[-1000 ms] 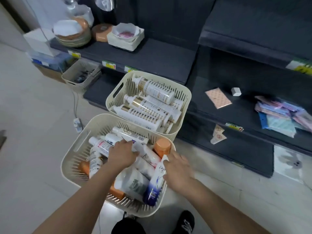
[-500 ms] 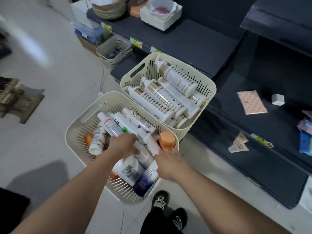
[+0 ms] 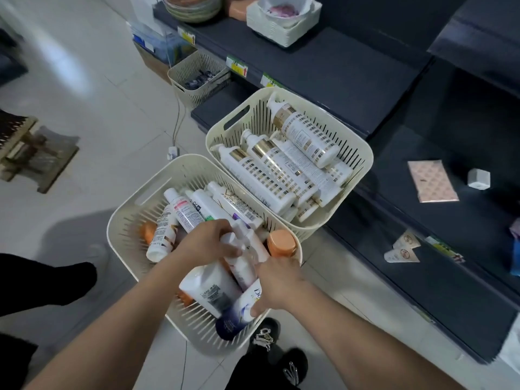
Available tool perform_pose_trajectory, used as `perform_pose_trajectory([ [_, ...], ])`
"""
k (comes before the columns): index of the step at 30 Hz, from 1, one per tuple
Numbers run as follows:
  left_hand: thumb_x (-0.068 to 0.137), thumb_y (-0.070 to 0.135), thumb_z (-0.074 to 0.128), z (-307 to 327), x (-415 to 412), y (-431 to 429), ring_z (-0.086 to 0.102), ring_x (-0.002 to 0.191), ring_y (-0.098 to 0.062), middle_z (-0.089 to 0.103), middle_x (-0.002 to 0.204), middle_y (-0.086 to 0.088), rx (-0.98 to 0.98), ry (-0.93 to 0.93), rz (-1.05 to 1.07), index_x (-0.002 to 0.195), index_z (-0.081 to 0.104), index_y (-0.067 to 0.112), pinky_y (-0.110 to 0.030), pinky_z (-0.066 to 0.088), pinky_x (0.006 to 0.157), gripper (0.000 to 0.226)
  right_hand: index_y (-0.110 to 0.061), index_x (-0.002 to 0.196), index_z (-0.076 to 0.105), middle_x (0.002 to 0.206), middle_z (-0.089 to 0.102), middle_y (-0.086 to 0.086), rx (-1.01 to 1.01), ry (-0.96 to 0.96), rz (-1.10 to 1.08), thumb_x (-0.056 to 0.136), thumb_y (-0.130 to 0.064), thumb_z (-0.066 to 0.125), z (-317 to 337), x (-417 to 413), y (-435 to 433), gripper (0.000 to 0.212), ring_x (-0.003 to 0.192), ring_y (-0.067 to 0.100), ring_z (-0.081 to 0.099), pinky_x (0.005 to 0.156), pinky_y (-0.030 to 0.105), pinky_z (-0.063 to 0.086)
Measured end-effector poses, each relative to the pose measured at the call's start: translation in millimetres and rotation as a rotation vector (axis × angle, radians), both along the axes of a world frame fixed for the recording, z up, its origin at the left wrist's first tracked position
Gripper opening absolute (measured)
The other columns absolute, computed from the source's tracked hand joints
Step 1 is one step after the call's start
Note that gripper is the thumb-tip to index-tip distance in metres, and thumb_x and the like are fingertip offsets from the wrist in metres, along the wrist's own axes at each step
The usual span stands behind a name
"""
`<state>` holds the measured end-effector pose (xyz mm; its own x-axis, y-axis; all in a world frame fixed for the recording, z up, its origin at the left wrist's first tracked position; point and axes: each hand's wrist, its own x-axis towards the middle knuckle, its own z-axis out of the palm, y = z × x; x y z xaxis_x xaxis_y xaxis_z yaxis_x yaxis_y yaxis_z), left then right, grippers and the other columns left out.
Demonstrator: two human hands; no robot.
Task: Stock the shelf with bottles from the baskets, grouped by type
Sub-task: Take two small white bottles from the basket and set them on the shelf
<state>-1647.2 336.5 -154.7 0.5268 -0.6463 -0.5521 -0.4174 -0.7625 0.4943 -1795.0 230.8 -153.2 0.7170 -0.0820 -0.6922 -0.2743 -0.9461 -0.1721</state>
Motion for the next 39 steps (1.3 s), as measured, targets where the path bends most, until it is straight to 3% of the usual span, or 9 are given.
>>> perform_pose_trajectory([
  [6,0.077,0.041,0.075,-1,-5,8,0.042,0.063,-0.012,0.047,0.071,0.002,0.023,-0.050,0.034,0.076,0.049,0.013,-0.028,0.027,0.054,0.038,-0.016,0.113,0.057,0.107,0.064,0.004,0.133,-0.025,-0.119,0.065,-0.054,0.082,1,-1,-6,0.066,0.098,0.027,0.061,0.069,0.031,0.041],
  [11,0.071,0.026,0.082,9,-9,17,0.040,0.060,-0.016,0.045,0.068,-0.001,-0.252,0.078,0.298,0.073,0.048,0.013,-0.031,0.030,0.059,0.037,-0.021,0.121,0.051,0.105,0.056,-0.003,0.384,-0.231,-0.503,0.058,-0.037,0.089,16,-8,-13,0.076,0.092,0.018,0.053,0.067,0.031,0.043],
  [14,0.072,0.019,0.083,25,-7,19,0.047,0.053,-0.017,0.053,0.065,-0.004,-0.404,0.187,0.412,0.075,0.059,0.016,-0.031,0.037,0.053,0.024,-0.019,0.108,0.054,0.106,0.056,-0.007,0.466,-0.341,-0.726,0.053,-0.031,0.090,22,-16,-18,0.067,0.090,0.016,0.058,0.077,0.036,0.052],
  [19,0.063,0.055,0.079,61,0,14,0.067,0.070,-0.033,0.071,0.075,-0.014,-0.552,0.196,0.454,0.077,0.073,0.019,-0.048,0.054,0.067,0.039,-0.028,0.102,0.060,0.101,0.069,-0.007,0.708,-0.490,-1.095,0.062,-0.012,0.090,52,-24,-35,0.052,0.090,0.009,0.067,0.078,0.028,0.055],
  [26,0.089,0.045,0.060,110,-7,-28,0.071,0.089,-0.020,0.074,0.094,0.001,-0.744,0.208,0.519,0.101,0.067,0.026,-0.040,0.058,0.078,0.023,-0.028,0.100,0.065,0.104,0.073,-0.006,0.890,-0.659,-1.203,0.072,-0.005,0.083,103,-35,-52,0.040,0.096,0.007,0.070,0.078,0.021,0.055],
  [29,0.082,0.063,0.058,126,-8,-56,0.067,0.100,-0.022,0.071,0.106,-0.001,-0.745,0.253,0.549,0.108,0.063,0.024,-0.044,0.054,0.088,0.046,-0.026,0.105,0.066,0.113,0.073,-0.001,0.934,-0.735,-1.216,0.077,-0.004,0.078,126,-47,-63,0.037,0.105,0.014,0.068,0.085,0.027,0.054],
  [33,0.078,0.069,0.050,150,-23,-93,0.064,0.105,-0.026,0.065,0.116,-0.007,-0.757,0.414,0.539,0.120,0.056,0.015,-0.037,0.052,0.084,0.069,-0.026,0.113,0.062,0.118,0.070,0.001,0.967,-0.853,-1.239,0.085,-0.002,0.070,154,-74,-78,0.037,0.102,0.014,0.070,0.077,0.025,0.056],
  [35,0.077,0.070,0.050,164,-34,-110,0.066,0.094,-0.026,0.067,0.106,-0.010,-0.729,0.521,0.507,0.123,0.053,0.007,-0.043,0.050,0.093,0.078,-0.027,0.115,0.061,0.120,0.069,0.001,0.940,-0.904,-1.259,0.087,-0.003,0.068,165,-91,-87,0.037,0.104,0.013,0.069,0.079,0.024,0.056],
  [39,0.083,0.042,0.065,195,-72,-145,0.060,0.067,-0.025,0.063,0.072,-0.012,-0.721,0.755,0.382,0.086,0.054,0.008,-0.039,0.052,0.074,0.036,-0.028,0.112,0.061,0.116,0.071,-0.002,0.857,-0.994,-1.318,0.086,-0.007,0.070,180,-129,-106,0.035,0.107,0.012,0.067,0.088,0.025,0.054],
])
